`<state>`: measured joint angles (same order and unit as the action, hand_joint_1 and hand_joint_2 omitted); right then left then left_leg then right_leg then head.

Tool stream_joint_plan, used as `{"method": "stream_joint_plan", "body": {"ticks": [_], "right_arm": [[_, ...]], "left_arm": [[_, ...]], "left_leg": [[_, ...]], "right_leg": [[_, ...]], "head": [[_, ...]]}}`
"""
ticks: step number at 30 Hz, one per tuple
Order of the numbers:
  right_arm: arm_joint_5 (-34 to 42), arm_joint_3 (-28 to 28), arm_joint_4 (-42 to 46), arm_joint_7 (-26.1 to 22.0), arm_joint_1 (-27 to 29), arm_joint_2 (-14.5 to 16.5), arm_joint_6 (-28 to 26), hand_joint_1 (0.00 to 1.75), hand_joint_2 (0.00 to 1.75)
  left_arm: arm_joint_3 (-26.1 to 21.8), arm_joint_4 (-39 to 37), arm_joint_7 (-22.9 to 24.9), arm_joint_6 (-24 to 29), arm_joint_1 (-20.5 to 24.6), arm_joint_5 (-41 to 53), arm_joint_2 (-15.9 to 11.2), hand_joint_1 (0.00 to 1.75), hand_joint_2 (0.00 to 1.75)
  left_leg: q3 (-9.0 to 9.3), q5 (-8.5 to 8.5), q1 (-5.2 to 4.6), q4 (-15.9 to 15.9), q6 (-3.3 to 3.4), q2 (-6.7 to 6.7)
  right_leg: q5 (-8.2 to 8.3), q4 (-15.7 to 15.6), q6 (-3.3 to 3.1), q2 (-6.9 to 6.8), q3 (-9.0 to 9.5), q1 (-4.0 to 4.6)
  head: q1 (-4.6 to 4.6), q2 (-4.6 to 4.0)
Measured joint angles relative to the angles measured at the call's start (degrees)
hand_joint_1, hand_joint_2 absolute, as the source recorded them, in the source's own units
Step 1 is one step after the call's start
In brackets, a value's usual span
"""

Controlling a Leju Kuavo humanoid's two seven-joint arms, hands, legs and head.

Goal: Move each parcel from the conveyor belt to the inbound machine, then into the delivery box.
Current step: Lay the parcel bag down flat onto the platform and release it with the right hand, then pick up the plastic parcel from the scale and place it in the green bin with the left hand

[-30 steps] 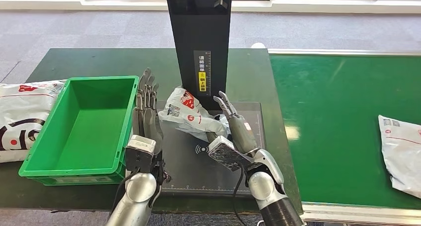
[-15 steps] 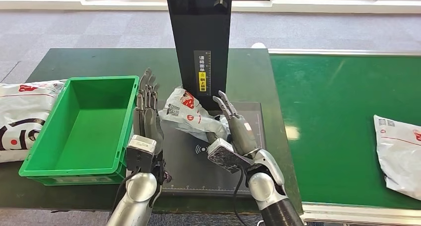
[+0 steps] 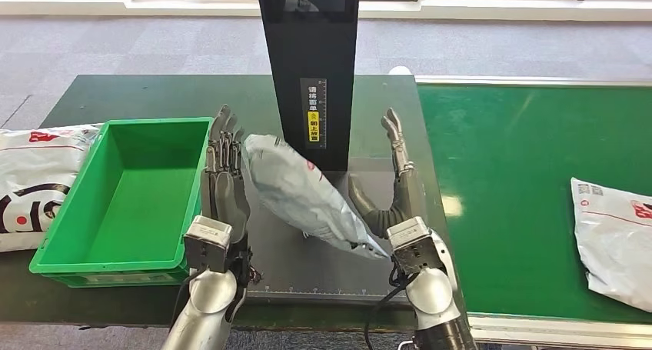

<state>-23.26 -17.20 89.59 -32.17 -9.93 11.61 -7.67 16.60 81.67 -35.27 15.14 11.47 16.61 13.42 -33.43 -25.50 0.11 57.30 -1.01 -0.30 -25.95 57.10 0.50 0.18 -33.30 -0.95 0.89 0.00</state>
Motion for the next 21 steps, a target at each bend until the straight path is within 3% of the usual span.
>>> {"method": "stream_joint_plan", "body": {"ticks": [10, 16, 20, 21], "right_arm": [[0.7, 3.4, 4.2, -1.8, 0.8, 0.8, -4.8, 0.00, 1.75], [-3.7, 3.7, 4.1, 2.7, 0.8, 0.9, -5.0, 0.00, 1.75], [-3.7, 4.4, 3.2, 3.2, 0.2, 0.9, -5.0, 0.00, 1.75], [-3.6, 4.5, 3.1, 3.2, 0.1, 0.9, -4.9, 0.00, 1.75]], "left_arm": [[-0.9, 3.3, -1.4, 0.0, -1.8, -0.4, 0.0, 0.00, 0.00], [-1.1, 4.2, -1.3, 0.0, -2.4, 0.1, 0.0, 0.00, 0.00], [-1.1, 4.2, 0.3, -0.2, -2.4, 2.6, 0.0, 0.00, 1.75], [-1.1, 4.1, 1.2, -0.4, -2.4, 4.1, 0.0, 0.00, 1.75]], "left_leg": [[0.00, 0.00, 0.00, 0.0, 0.00, -0.01], [-0.01, 0.00, 0.00, 0.0, 0.00, -0.02], [-0.01, 0.00, 0.00, 0.0, 0.01, -0.03], [0.00, 0.00, 0.00, 0.0, 0.01, -0.02]], "right_leg": [[0.00, 0.0, 0.00, -0.01, -0.01, 0.00], [0.00, 0.0, 0.00, -0.02, 0.00, 0.00], [0.00, 0.0, 0.00, -0.04, 0.00, 0.00], [0.00, 0.0, 0.00, -0.04, 0.00, 0.00]], "head": [[0.01, 0.00], [0.01, 0.00], [0.01, 0.00], [0.01, 0.00]]}}
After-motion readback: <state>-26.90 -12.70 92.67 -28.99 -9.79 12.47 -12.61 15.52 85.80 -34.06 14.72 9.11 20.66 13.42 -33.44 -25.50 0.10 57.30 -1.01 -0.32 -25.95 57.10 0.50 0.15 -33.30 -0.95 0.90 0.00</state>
